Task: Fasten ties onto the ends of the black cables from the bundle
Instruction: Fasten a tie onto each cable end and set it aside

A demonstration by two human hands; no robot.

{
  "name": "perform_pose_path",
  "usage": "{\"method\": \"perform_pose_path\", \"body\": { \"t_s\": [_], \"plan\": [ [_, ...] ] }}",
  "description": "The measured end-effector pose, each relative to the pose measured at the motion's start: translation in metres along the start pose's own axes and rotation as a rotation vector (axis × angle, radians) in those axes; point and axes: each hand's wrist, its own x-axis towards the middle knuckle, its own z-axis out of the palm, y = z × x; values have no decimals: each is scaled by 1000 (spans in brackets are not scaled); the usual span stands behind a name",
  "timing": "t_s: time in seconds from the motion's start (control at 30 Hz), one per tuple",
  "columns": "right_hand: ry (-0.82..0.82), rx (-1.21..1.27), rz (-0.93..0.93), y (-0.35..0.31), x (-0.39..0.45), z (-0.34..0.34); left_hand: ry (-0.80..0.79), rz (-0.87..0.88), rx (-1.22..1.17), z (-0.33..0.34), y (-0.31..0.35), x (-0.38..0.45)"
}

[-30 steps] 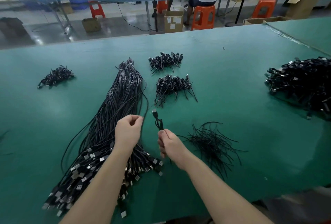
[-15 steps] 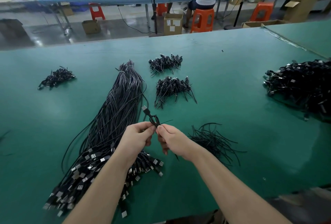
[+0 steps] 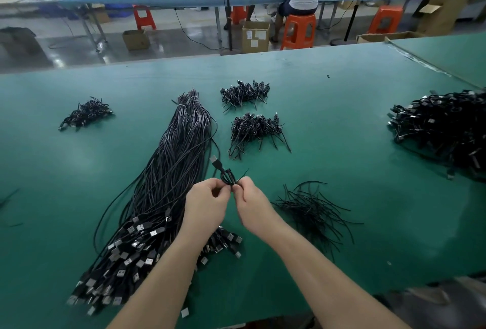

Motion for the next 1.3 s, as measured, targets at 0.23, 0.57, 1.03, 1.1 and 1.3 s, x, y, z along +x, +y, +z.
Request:
{"method": "perform_pose_path", "body": {
  "t_s": [0.23,0.57,1.03,1.1,1.3],
  "plan": [
    [24,111,26,-4,-1,3,-19,18,221,0,5,2],
    [-148,531,351,-15,7,-15,151,519,527,-8,0,-10],
    [-319,186,146,-10,4,-39,24,479,367,-17,-4,-3],
    [-271,18,49,-12,3,-38,1,378,226,-16,-3,-3],
    [-173,-293,-233,-10,-4,-39,-152,105,-81,-22,4,1]
  ]
}}
